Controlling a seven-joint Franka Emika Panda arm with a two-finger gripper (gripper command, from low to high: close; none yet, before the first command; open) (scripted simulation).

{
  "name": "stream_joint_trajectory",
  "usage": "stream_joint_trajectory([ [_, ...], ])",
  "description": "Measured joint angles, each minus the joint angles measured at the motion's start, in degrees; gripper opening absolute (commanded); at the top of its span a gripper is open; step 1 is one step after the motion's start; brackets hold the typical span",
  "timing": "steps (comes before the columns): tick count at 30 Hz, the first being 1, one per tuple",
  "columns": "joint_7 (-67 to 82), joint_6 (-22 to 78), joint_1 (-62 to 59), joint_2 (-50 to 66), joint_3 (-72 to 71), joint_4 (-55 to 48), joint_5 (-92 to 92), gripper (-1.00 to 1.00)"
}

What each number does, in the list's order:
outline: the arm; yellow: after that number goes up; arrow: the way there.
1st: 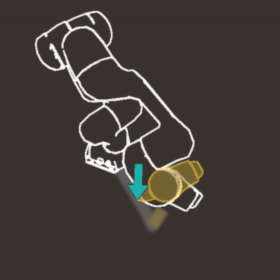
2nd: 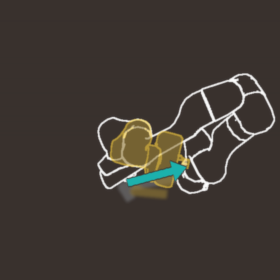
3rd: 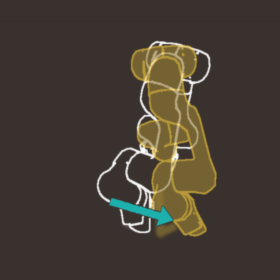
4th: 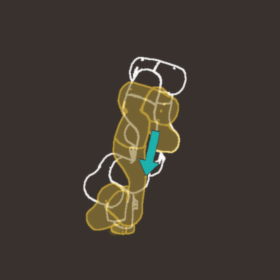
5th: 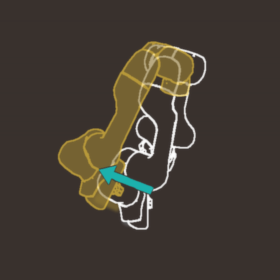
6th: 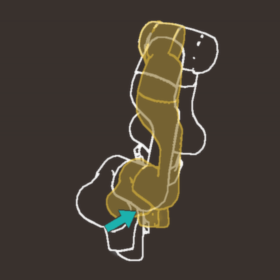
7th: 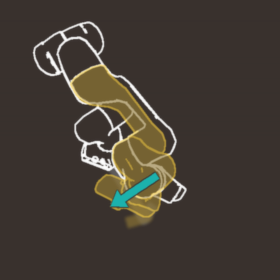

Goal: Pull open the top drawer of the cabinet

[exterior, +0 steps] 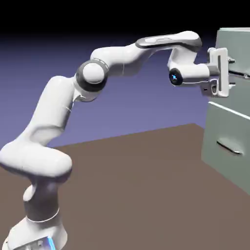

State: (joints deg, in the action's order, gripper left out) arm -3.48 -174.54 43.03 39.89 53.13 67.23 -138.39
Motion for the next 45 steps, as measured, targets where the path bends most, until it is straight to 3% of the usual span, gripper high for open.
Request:
stream_joint_trajectory([
  [45,24.68,-5.81,-12.27,3.38,-11.07,-12.76,112.13,0.00],
])
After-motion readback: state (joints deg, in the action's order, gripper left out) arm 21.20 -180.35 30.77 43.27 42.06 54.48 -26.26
